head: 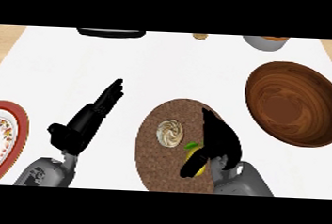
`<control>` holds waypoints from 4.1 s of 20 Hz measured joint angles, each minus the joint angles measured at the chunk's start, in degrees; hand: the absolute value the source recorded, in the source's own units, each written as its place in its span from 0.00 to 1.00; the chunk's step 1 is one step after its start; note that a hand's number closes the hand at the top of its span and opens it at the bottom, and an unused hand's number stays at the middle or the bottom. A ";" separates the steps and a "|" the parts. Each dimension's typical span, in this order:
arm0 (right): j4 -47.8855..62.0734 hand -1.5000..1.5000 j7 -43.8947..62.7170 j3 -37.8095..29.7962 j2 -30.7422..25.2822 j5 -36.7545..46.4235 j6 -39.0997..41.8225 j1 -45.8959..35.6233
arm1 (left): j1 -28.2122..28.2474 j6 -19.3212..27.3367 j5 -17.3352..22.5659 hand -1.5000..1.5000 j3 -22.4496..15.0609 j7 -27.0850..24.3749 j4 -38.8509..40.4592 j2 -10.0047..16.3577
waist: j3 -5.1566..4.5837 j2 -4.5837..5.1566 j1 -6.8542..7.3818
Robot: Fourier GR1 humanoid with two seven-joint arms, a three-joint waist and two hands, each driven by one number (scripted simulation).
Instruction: Pick the lemon from the placemat and place it in the bowl
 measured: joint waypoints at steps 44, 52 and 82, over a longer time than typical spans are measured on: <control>6.37 1.00 -4.91 3.99 0.95 17.93 -2.22 4.27 | 1.52 -2.67 -4.32 0.50 3.20 1.59 -1.38 -4.15 | 0.18 -0.06 -0.43; 12.10 1.00 -5.39 -7.82 1.03 20.72 -4.66 -1.02 | 0.93 -3.90 -4.64 0.50 4.18 2.03 -1.61 -4.64 | 0.18 0.36 0.22; 38.26 1.00 0.56 -51.97 -15.35 67.97 -16.03 -38.59 | -1.47 -4.85 -6.12 0.50 1.55 2.38 -1.06 -6.51 | 0.08 1.74 4.60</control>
